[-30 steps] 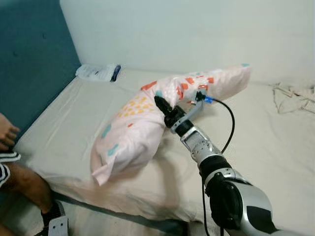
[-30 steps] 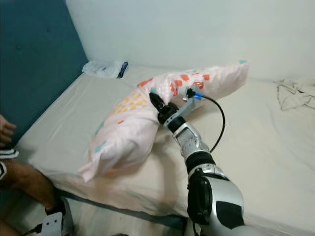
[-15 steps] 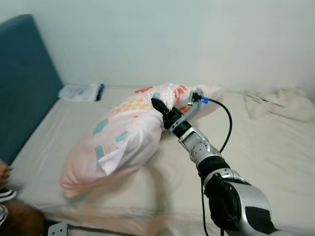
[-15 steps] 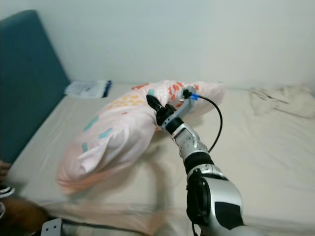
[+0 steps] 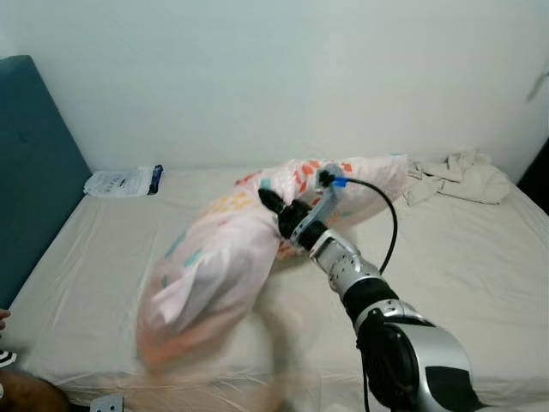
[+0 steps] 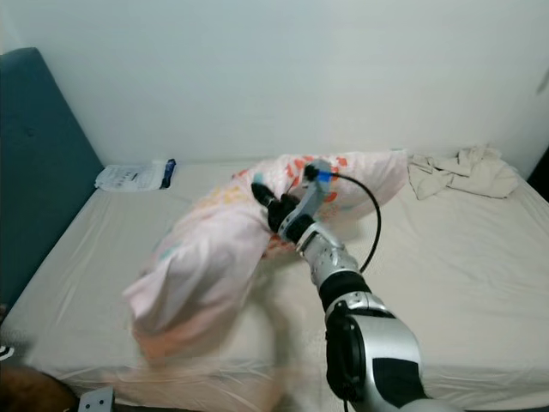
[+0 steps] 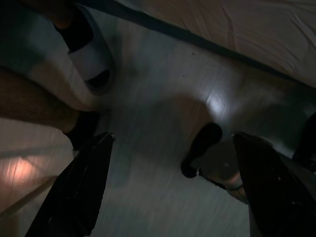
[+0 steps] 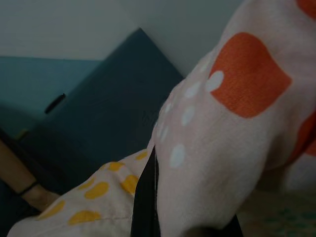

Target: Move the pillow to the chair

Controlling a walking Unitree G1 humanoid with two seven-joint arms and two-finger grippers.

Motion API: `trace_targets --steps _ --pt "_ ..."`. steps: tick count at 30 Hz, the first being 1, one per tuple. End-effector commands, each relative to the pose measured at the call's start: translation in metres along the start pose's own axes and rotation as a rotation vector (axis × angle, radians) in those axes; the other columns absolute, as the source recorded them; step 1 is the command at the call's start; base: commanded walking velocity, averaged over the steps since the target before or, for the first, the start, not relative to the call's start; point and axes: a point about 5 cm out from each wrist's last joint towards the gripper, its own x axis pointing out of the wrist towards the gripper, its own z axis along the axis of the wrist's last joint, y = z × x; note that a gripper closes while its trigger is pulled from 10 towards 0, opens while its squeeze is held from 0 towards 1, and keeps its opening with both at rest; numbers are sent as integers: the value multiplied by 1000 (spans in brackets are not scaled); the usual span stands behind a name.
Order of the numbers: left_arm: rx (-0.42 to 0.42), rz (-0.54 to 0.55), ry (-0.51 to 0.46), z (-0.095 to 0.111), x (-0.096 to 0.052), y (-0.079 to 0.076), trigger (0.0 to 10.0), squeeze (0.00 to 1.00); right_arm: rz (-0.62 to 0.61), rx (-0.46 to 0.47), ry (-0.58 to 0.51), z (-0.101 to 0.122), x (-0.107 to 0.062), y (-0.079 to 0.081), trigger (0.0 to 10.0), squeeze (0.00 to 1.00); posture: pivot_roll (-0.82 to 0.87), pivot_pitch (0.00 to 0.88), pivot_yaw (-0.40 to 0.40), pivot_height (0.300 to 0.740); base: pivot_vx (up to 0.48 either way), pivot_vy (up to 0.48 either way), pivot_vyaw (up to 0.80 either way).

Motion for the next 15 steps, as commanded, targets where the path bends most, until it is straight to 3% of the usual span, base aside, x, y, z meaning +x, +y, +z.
trace_targets --steps 1,10,15 --pt "12 3 28 -7 -1 0 10000 0 -3 -44 -39 9 4 3 10000 0 20 23 -25 740 0 0 0" --pt "27 -12 48 -13 -2 -3 10000 0 -199 -49 48 -13 -15 -22 10000 0 17 31 -22 740 0 0 -742" --pt "26 -14 53 -15 -2 -4 10000 0 -232 -56 65 -18 -20 -27 10000 0 15 33 -22 740 0 0 -775"
